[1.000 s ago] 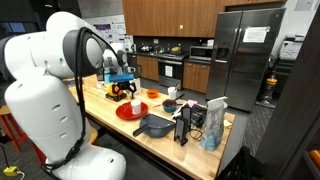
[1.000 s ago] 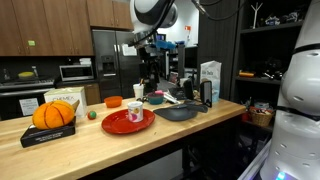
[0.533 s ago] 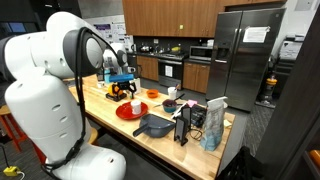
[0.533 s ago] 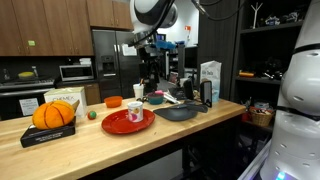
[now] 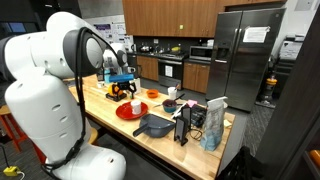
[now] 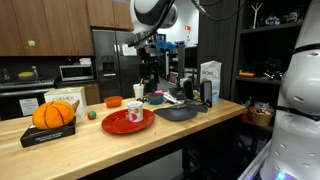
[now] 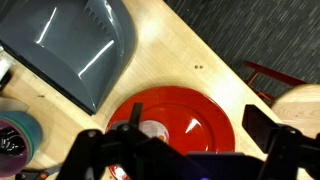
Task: Remove the white can from the red plate and put it inside the purple bowl
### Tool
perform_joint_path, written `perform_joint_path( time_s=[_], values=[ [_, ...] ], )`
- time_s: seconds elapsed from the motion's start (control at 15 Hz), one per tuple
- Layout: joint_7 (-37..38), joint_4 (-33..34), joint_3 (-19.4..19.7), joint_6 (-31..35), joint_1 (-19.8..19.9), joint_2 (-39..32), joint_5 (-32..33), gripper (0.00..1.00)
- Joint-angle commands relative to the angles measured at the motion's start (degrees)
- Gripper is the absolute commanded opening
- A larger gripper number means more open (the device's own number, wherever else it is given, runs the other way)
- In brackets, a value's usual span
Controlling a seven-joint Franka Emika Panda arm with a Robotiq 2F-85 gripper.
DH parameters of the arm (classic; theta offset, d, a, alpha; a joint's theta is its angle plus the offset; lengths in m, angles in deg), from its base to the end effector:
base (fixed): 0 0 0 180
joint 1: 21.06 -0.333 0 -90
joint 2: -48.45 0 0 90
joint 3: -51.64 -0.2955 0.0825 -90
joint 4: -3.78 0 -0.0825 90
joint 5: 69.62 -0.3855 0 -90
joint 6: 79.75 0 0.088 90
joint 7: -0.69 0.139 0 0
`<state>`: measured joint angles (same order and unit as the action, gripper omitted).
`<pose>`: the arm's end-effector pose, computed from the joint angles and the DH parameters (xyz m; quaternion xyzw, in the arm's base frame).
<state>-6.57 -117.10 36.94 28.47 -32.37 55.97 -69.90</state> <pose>0.4532 0.2234 0.4111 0.9578 0.2833 -0.0440 0.0217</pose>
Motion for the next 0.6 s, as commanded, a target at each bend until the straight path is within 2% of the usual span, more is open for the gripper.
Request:
perform_joint_path(
  time_s=[0.0,0.53],
  values=[
    [-0.11,0.2,0.84,1.28,-0.46,-0.65,1.12,1.0],
    [-4.24,6.92,2.06,5.81,0.22,-8.2,8.38,1.0]
  ],
)
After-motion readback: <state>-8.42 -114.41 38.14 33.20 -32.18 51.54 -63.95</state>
